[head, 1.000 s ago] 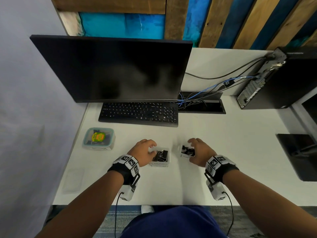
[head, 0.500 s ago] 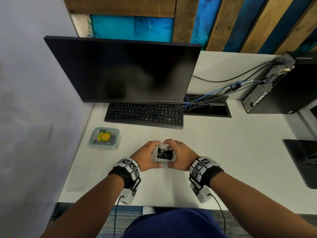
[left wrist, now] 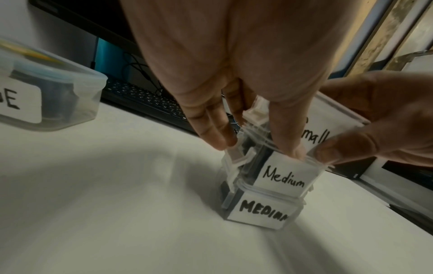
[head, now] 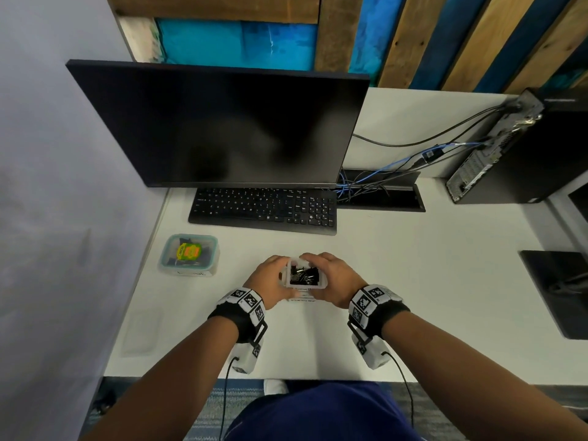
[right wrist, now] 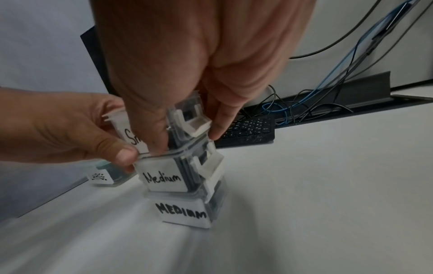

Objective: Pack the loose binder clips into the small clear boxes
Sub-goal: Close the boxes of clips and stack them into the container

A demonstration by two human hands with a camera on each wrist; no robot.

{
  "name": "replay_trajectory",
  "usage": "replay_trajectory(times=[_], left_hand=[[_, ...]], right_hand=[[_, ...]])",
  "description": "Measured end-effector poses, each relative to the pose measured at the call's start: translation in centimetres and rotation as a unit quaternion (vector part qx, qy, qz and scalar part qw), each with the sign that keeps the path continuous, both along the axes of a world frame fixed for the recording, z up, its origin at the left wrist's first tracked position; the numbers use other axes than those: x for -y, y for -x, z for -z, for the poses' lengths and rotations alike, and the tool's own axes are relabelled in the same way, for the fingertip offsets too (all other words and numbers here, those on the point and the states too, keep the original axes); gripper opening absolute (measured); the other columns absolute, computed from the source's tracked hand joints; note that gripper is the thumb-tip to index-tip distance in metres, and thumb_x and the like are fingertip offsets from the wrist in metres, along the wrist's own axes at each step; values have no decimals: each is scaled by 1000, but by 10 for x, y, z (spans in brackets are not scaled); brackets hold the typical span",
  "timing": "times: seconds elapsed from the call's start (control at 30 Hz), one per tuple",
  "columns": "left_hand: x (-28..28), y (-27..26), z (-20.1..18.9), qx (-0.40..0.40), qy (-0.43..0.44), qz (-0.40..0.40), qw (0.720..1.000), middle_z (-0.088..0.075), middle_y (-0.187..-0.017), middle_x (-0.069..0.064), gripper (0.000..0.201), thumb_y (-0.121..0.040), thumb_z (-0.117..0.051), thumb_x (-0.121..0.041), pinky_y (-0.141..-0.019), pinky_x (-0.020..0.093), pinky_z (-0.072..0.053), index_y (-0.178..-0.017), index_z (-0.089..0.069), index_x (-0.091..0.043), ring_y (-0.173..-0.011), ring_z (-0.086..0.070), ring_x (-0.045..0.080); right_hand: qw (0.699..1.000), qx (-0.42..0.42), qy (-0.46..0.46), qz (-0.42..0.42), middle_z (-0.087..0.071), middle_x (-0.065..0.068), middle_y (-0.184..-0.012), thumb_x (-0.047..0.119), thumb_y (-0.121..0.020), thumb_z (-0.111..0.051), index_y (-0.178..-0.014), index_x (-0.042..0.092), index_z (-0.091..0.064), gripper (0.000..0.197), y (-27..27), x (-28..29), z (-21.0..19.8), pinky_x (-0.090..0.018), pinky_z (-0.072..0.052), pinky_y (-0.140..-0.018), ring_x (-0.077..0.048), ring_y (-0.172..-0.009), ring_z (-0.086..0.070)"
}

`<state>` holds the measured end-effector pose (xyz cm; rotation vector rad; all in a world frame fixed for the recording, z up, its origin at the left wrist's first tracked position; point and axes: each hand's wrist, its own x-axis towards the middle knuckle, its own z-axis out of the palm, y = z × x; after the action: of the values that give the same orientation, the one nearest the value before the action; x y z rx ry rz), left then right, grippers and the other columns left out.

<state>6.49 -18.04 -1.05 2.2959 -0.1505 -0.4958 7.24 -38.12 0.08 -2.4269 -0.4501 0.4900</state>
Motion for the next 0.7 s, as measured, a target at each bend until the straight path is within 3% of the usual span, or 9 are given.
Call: replay_trajectory(times=[0.17,0.3,0.47,0.63,0.7], left_hand=[[6,-6,0,-19,-6,-33,999,-66,-108,-7,61,-71,-84,-23,-77,19,-48,-123,-55,-29,-96,-63,13],[10,-9,-2,-13,-39,-28,999,-65,-112,-3,62,-70,-84,-22,-85,25,-50,-125,-55,-24,-100,-61,16],[11,-9,-2,-12,-49,-30,998,-64,-112,-2,60,-70,-84,-23,-87,28,-51,-122,-56,-23,-100,-60,16],[11,-9,-2,-18,-45,-35,998,-63,-111,-2,61,-67,-84,-24,-86,30,-52,-121,-56,-28,-101,-60,17],[10,-8,-1,-22,-37,-39,998,-62,-109,-2,61,-66,-84,-27,-85,31,-53,-119,-55,-32,-100,-59,17]], right_hand=[[998,-33,-6,55,-55,-6,-124,23,-72,-79,-143,34,-37,83,-2,-5,1,-34,-44,-101,-22,-118,-49],[990,-77,40,110,-61,-10,-123,29,-72,-81,-147,19,-24,94,-5,-6,1,-35,-49,-95,-28,-112,-59],[980,-123,54,148,-63,-7,-122,35,-75,-80,-138,15,-38,79,-4,-4,1,-27,-47,-86,-25,-111,-61],[976,-129,68,165,-62,-5,-116,45,-60,-85,-131,21,-47,84,-5,-6,-4,-34,-53,-87,-22,-101,-61],[977,-124,71,161,-62,-2,-112,48,-60,-85,-125,20,-51,78,-6,-7,-7,-30,-52,-80,-19,-98,-61]])
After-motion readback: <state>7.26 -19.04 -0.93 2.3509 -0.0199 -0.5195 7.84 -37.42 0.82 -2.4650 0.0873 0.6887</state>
